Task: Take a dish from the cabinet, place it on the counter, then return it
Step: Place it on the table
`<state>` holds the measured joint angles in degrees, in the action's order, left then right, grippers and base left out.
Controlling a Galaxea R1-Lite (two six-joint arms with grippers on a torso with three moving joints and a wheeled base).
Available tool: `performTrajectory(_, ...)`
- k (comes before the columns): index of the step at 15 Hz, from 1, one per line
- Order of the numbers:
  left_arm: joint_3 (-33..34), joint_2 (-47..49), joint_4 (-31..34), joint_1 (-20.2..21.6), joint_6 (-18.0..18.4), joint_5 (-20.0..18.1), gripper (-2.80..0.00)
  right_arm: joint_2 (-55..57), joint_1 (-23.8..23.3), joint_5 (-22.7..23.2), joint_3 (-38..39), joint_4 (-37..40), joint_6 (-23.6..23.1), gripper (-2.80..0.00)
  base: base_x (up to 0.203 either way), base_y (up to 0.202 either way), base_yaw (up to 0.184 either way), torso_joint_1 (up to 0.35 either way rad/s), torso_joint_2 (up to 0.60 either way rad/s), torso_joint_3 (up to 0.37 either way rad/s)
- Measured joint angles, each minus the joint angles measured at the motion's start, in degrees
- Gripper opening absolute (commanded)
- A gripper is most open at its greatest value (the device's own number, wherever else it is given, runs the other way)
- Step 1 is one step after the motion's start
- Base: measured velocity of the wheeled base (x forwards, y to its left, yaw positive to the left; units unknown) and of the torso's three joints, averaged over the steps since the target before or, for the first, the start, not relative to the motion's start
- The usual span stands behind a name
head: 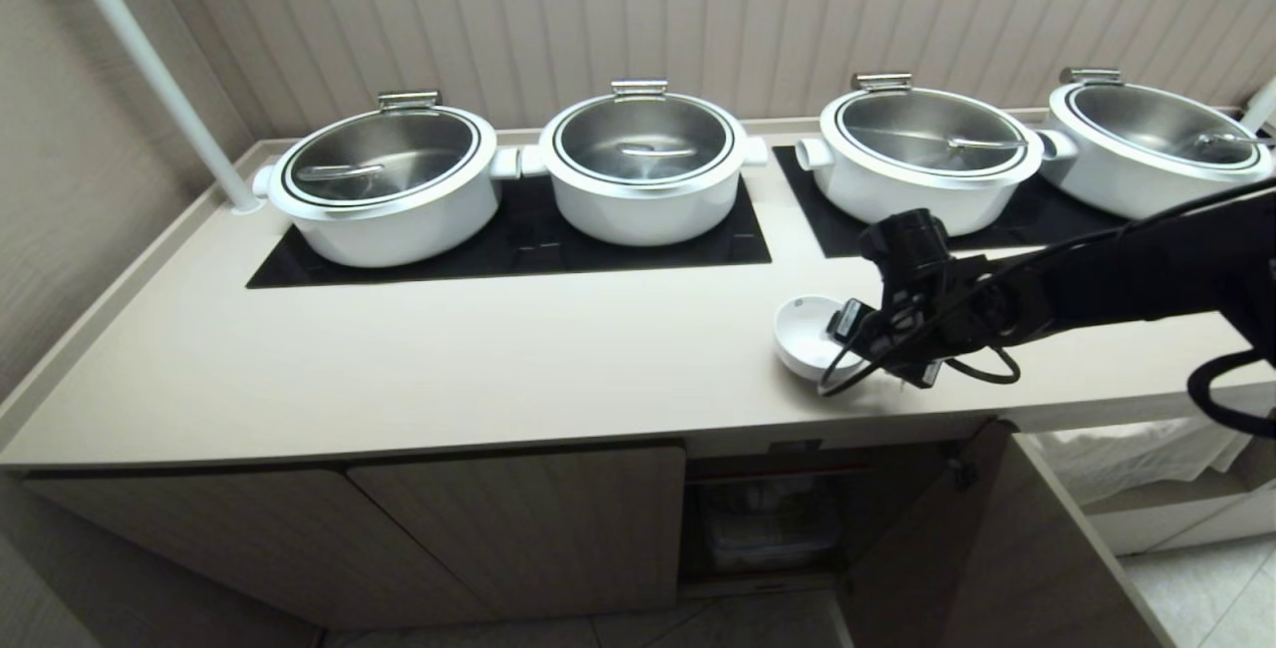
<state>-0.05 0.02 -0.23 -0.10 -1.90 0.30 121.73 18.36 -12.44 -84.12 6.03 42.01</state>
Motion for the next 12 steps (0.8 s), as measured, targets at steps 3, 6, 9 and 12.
performTrajectory(3,0.0,0.0,0.0,0.0,0.0,0.0,-2.80,-0.2,0.3,-1.0,0.1,-0.5,0.0,0.00,0.000,0.000,0.000,0.000,0.00,0.000)
performTrajectory(6,0.0,0.0,0.0,0.0,0.0,0.0,-2.80,-0.4,0.5,-2.1,0.7,-2.7,-0.3,0.00,0.000,0.000,0.000,0.000,0.00,0.000)
performTrajectory(9,0.0,0.0,0.0,0.0,0.0,0.0,-2.80,-1.0,0.6,-3.5,1.6,-4.0,-0.6,0.00,0.000,0.000,0.000,0.000,0.00,0.000)
performTrajectory(12,0.0,0.0,0.0,0.0,0.0,0.0,-2.80,-1.8,0.8,-5.0,3.5,-7.1,-1.8,0.00,0.000,0.000,0.000,0.000,0.00,0.000)
